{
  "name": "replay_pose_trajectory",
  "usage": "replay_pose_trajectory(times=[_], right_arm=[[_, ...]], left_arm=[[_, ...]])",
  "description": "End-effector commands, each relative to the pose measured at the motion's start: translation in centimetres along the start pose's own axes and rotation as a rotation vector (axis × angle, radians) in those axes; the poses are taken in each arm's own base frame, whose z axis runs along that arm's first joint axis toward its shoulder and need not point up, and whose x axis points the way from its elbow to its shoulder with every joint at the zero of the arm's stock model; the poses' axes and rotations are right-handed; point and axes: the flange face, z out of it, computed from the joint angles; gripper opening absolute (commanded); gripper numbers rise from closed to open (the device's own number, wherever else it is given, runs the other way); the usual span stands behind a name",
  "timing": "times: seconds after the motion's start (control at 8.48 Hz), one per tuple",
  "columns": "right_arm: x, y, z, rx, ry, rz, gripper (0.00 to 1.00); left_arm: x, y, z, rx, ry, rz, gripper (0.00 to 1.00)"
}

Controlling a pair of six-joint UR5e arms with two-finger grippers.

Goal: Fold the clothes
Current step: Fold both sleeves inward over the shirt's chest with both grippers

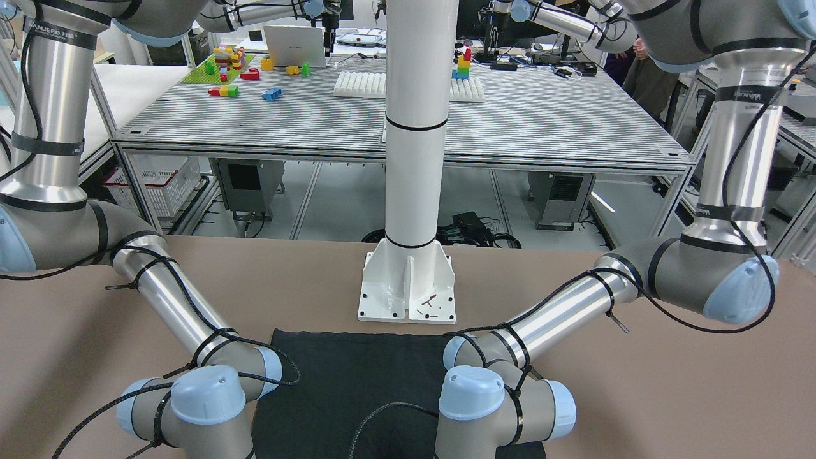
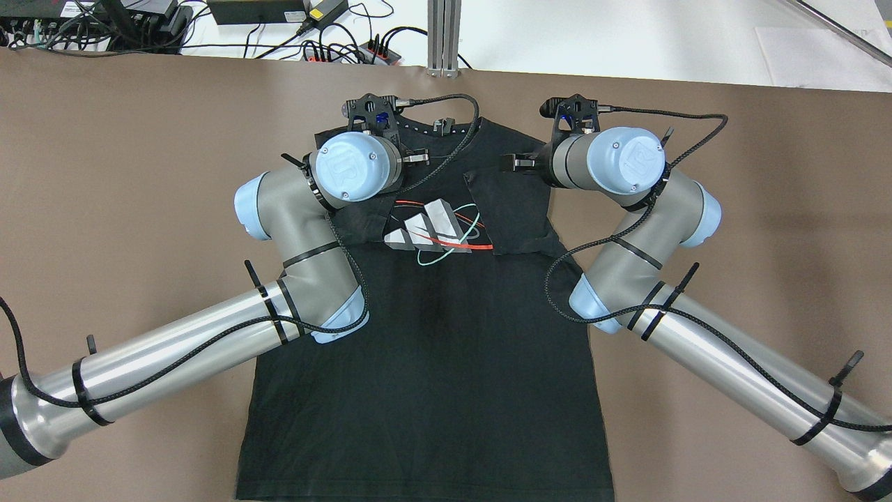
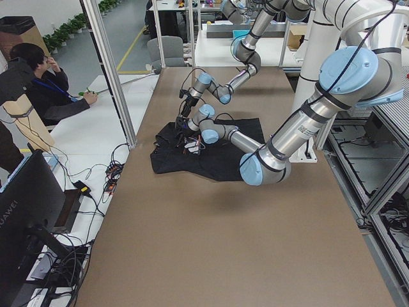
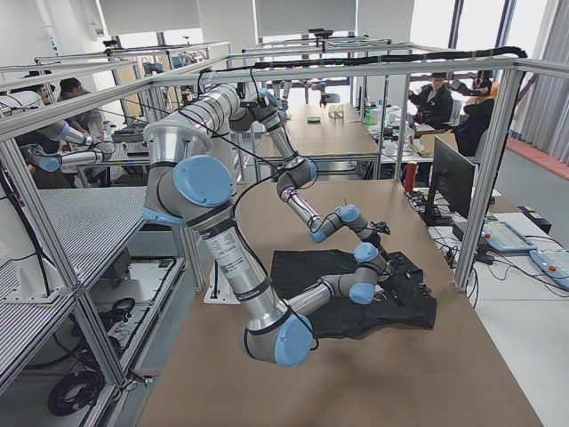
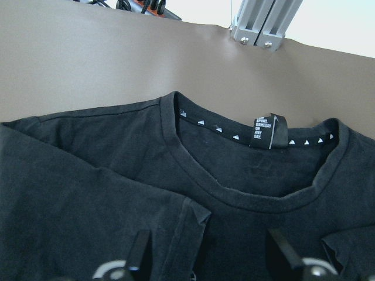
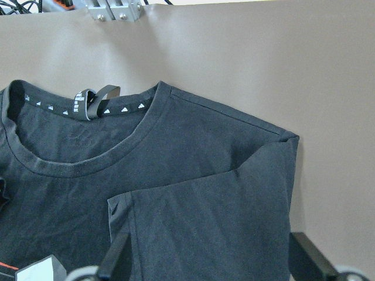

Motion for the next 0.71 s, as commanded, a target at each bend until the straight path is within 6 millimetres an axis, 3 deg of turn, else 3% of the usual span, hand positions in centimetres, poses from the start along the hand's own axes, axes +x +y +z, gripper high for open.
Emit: replay_pose_trajectory(times=[0.0,0.12,0.24,0.35,0.59], right_arm=[[-0.2,-0.1,-0.1,-0.007,-0.006,0.003,0.94],[-0.5,-0.2,-0.4,-0.019,-0.022,0.005,0.94],[-1.5,0.0,-1.9,-0.064,-0.075,0.003,0.94],[0.2,1.0,-3.9,-0.127,-0.121,0.02,0.94],[2.9,2.8,-9.6,-0.229,-0.138,0.047,0.94]], left_arm=[[-0.5,-2.9,-1.2,-0.052,0.08,-0.032,0.95],[-1.7,-4.2,-2.2,-0.092,0.108,-0.06,0.95],[-3.6,-3.5,-3.9,-0.111,0.129,-0.077,0.95],[-6.3,-2.5,-6.6,-0.138,0.16,-0.078,0.95],[-10.4,-0.9,-14.0,-0.199,0.124,-0.074,0.95]])
